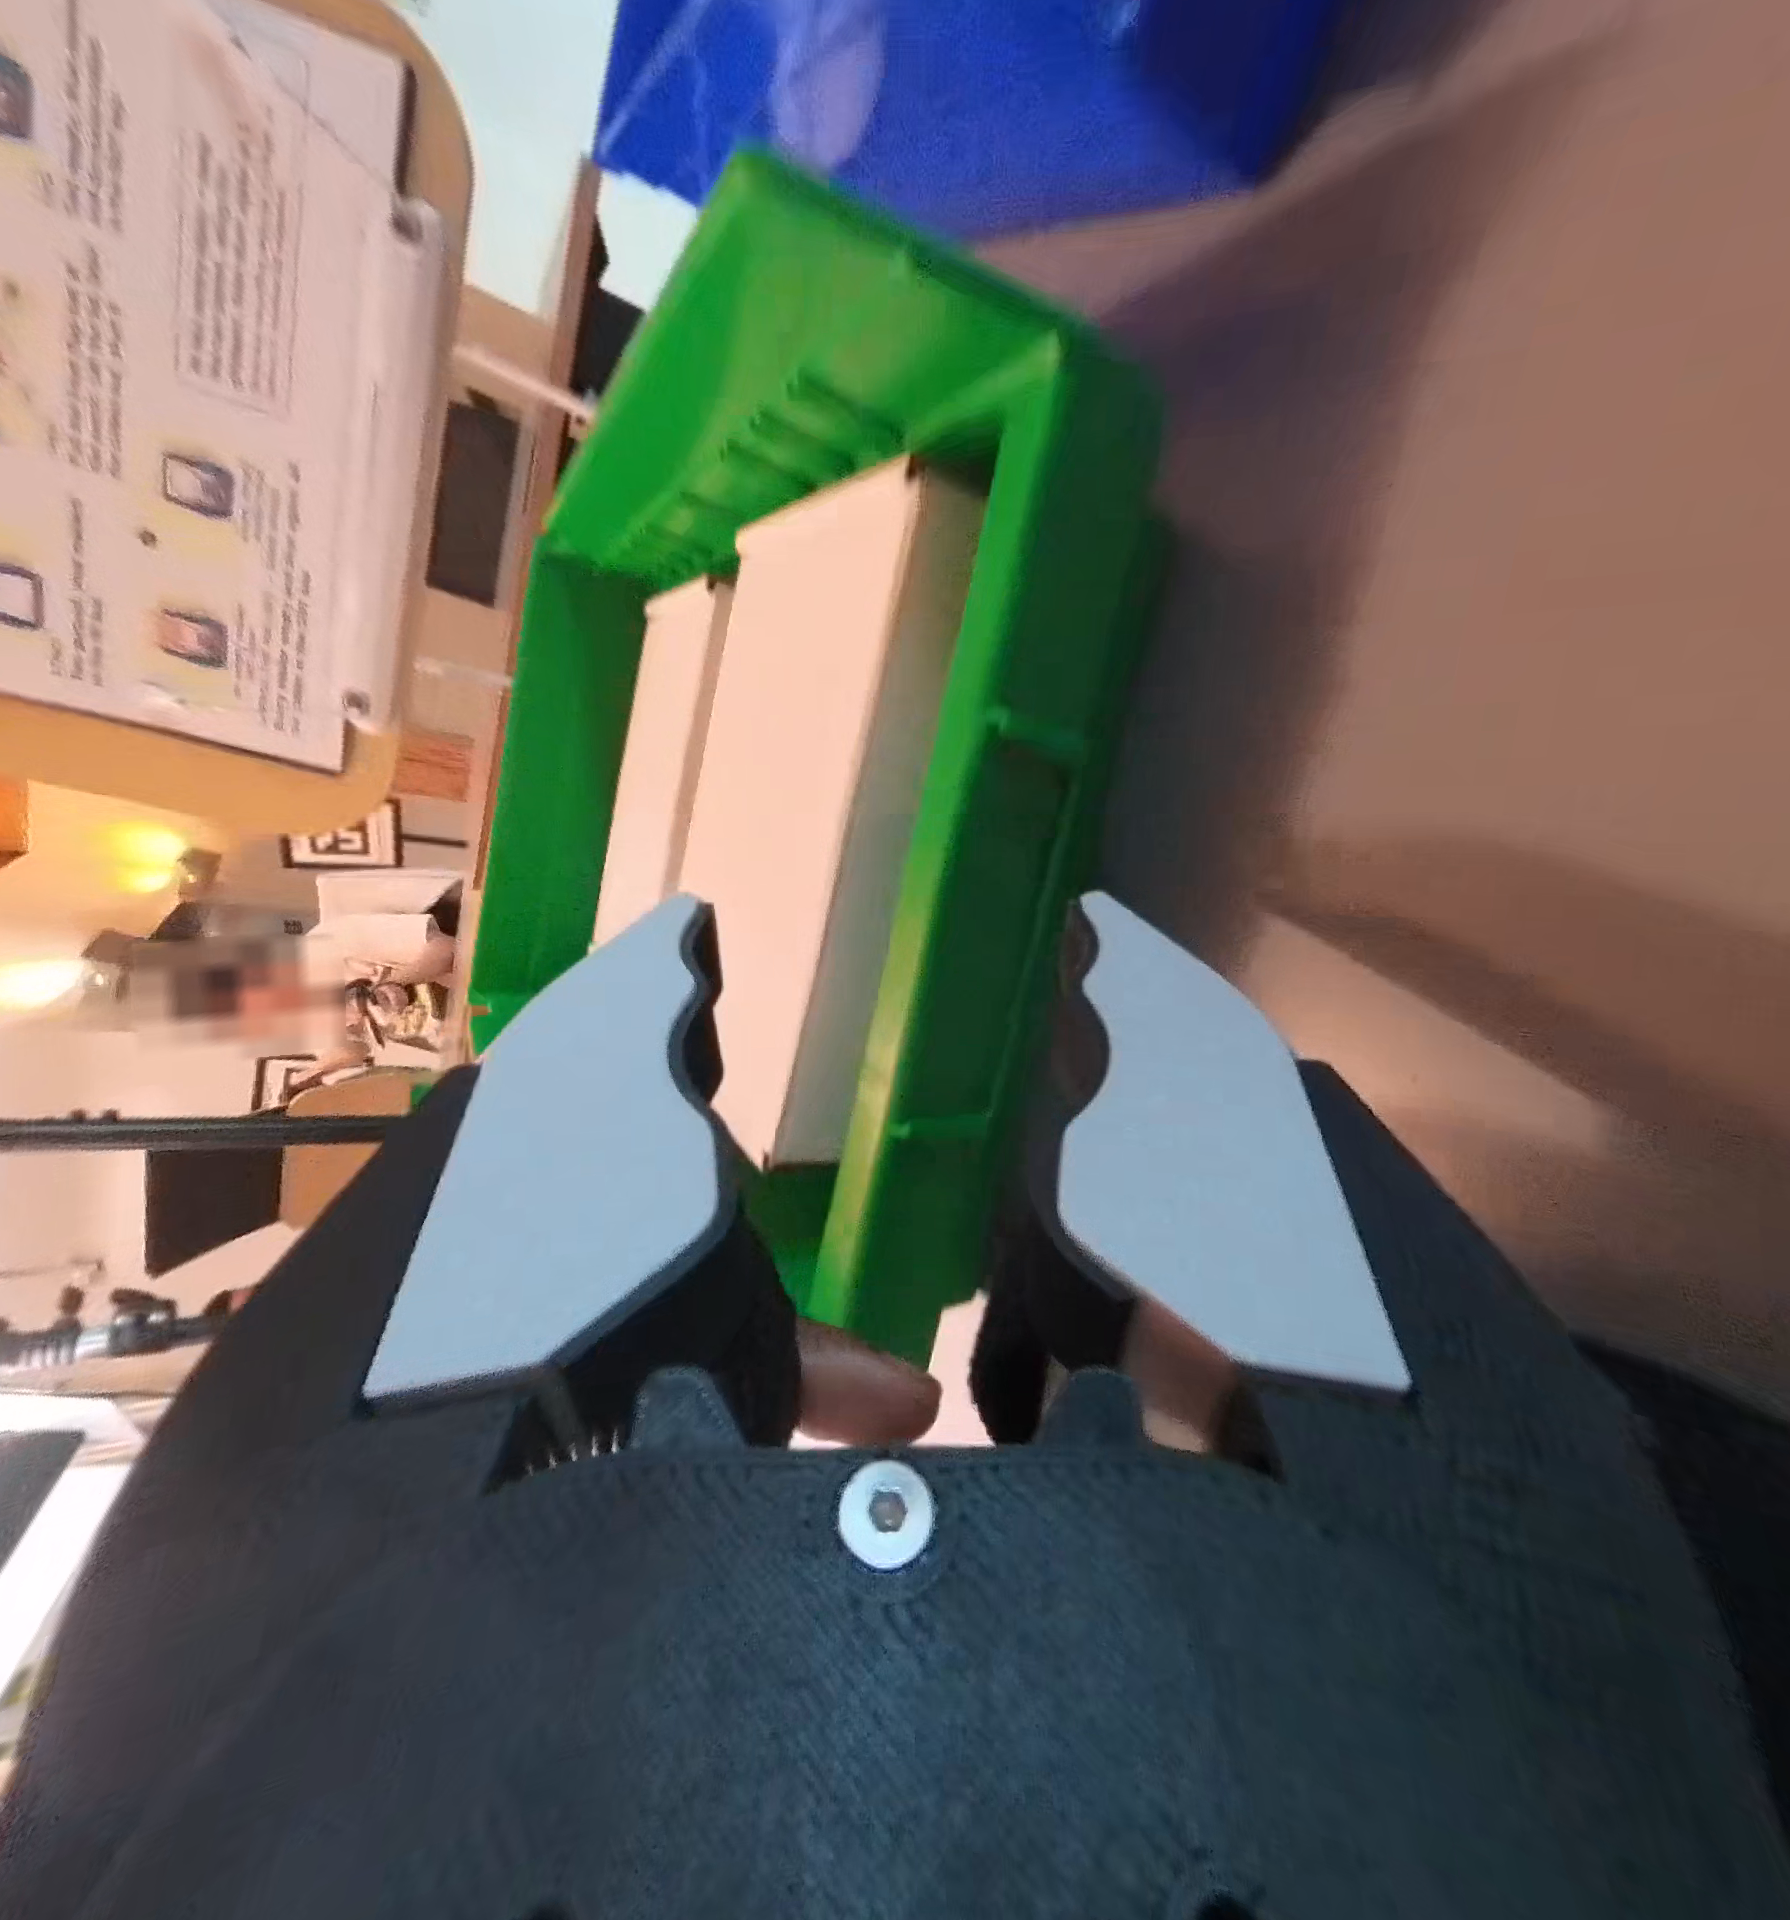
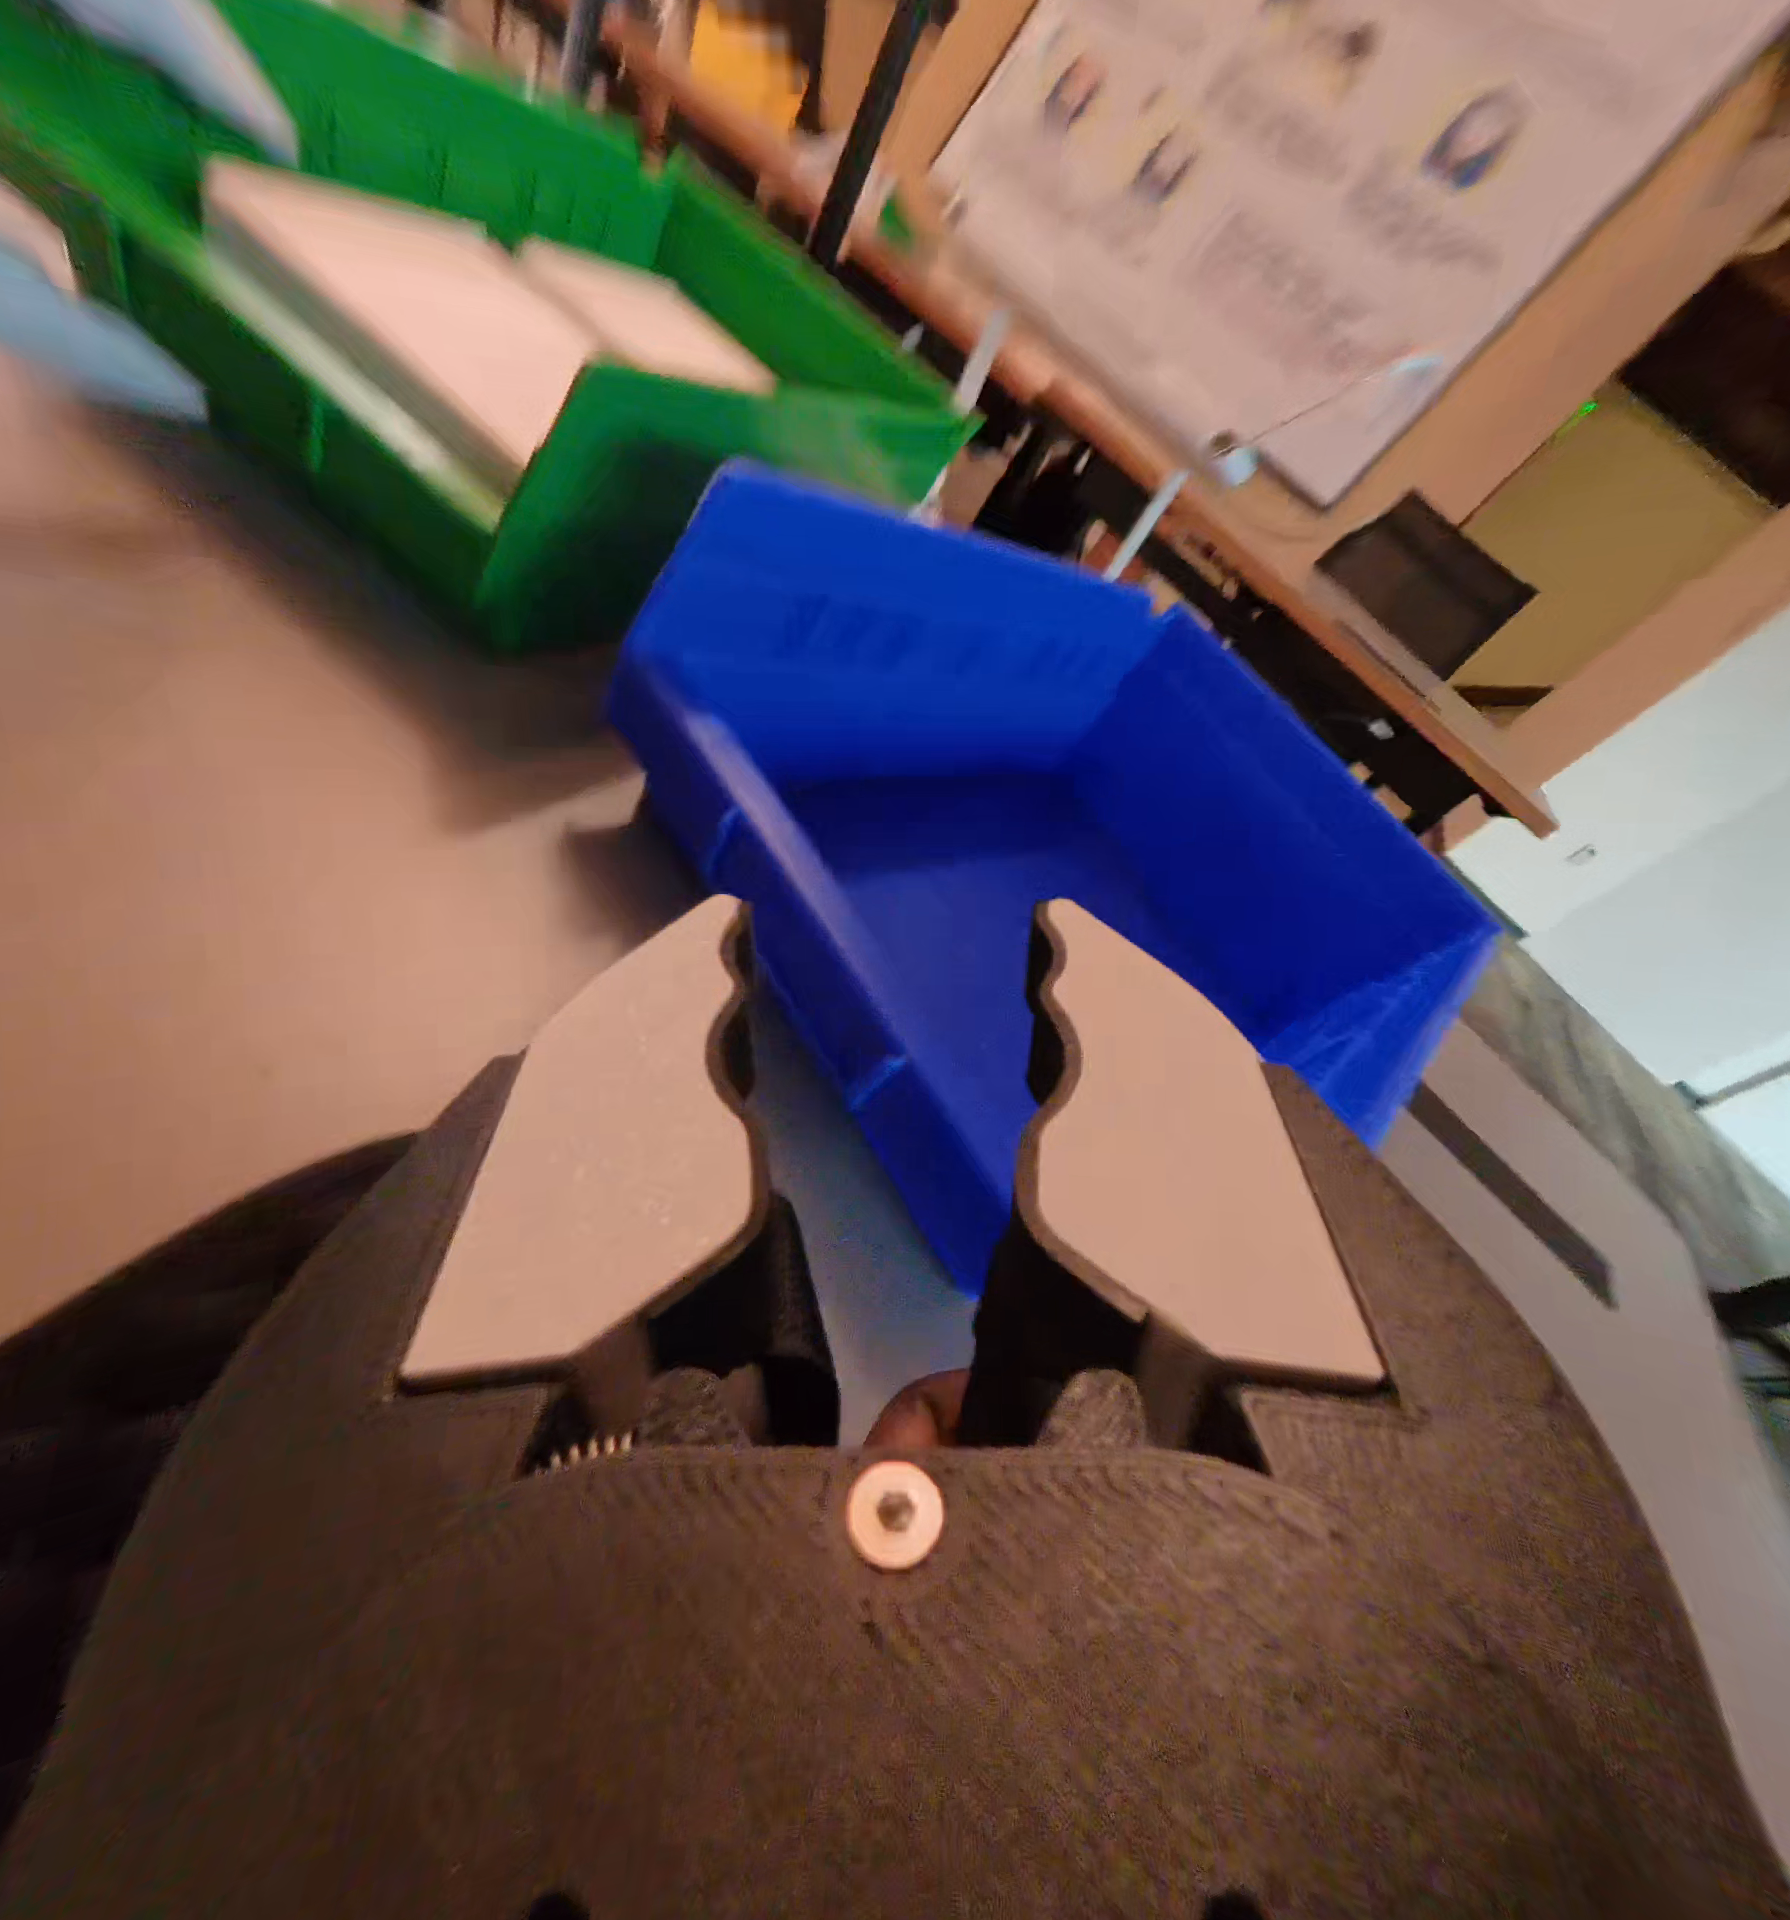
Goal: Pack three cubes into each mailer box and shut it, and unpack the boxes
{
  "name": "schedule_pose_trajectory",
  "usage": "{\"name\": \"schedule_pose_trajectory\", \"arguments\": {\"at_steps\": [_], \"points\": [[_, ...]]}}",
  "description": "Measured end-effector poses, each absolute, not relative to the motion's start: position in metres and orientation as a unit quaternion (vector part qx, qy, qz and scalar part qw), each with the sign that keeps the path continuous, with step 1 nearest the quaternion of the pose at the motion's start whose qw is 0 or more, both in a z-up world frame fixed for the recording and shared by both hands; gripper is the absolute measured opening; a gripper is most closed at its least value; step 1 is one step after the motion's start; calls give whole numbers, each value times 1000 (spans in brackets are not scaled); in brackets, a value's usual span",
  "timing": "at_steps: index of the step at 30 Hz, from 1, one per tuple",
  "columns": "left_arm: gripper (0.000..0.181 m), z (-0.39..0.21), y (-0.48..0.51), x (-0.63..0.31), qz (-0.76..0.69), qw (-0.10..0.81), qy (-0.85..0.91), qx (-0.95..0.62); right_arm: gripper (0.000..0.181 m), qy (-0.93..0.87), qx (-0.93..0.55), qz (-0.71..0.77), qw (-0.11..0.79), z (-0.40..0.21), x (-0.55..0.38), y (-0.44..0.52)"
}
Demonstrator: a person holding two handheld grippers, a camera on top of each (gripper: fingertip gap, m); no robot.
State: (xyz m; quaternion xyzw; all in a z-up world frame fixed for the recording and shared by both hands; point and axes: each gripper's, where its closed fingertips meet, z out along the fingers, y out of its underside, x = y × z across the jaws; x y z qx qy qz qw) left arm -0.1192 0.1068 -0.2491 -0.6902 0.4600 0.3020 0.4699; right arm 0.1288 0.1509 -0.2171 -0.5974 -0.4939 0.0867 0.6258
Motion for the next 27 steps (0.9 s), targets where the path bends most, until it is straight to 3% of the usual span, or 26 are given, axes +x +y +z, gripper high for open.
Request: {"name": "schedule_pose_trajectory", "arguments": {"at_steps": [1, 5, 11, 14, 27], "points": [[63, -252, 107, -126, 304, 466, 462, -691, 54, -522, -596, 51, 608, -228, 124, 152], [61, -266, 111, -132, 298, 443, 489, -690, 59, -604, -575, -89, 545, -261, 115, 167], [44, -273, 119, -141, 324, 434, 491, -682, 42, -635, -556, -196, 500, -274, 117, 194], [34, -277, 115, -152, 345, 405, 489, -692, 36, -636, -564, -214, 481, -278, 126, 197], [36, -276, 81, -229, 384, 379, 439, -719, 37, -613, -593, -231, 468, -279, 182, 208]]}}
